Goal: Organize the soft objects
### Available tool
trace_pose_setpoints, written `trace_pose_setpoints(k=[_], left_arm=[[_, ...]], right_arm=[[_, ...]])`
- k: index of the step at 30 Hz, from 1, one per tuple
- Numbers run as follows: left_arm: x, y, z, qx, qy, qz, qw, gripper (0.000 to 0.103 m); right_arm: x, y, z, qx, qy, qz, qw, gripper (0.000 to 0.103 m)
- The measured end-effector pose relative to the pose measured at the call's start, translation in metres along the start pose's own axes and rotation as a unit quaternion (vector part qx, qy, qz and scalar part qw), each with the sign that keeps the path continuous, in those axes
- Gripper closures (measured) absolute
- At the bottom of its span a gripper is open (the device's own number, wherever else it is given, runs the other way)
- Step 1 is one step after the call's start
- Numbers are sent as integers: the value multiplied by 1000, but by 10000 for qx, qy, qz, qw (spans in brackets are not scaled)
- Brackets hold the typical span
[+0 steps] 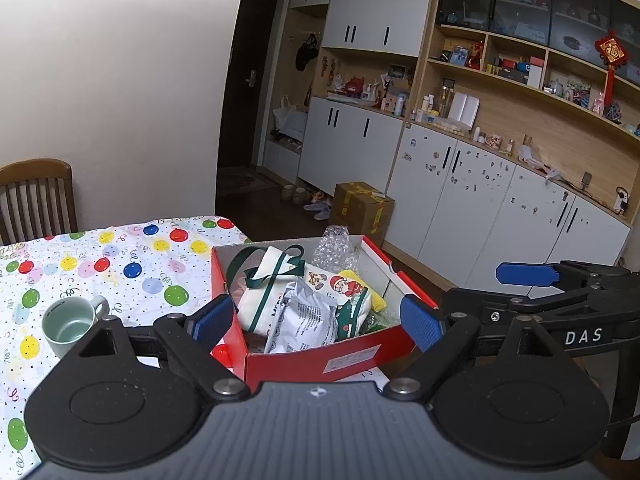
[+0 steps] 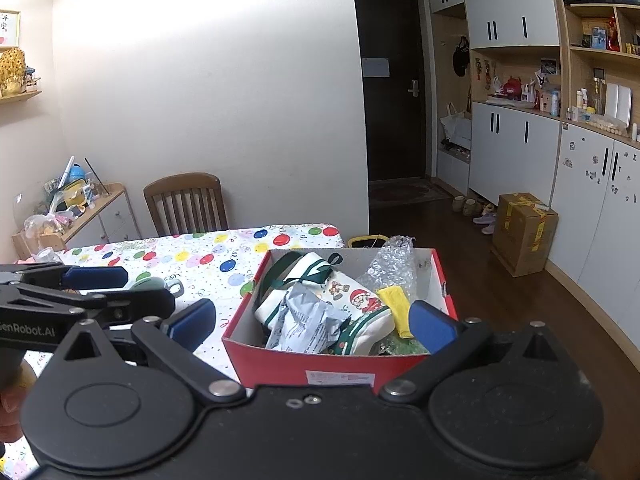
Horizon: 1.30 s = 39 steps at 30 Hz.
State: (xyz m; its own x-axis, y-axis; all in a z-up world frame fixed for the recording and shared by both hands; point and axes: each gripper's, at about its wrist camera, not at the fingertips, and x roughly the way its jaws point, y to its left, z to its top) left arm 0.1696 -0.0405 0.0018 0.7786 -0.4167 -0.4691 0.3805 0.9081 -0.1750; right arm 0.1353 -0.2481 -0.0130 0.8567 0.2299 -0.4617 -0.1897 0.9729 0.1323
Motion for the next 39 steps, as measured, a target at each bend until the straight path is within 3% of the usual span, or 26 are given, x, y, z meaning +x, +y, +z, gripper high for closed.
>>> trace_pose_setpoints(k=[39], left_arm=[[-13,12,-1,-39,-76,16,10000,12]], right_arm=[[2,17,1,24,-28,7,10000,0]])
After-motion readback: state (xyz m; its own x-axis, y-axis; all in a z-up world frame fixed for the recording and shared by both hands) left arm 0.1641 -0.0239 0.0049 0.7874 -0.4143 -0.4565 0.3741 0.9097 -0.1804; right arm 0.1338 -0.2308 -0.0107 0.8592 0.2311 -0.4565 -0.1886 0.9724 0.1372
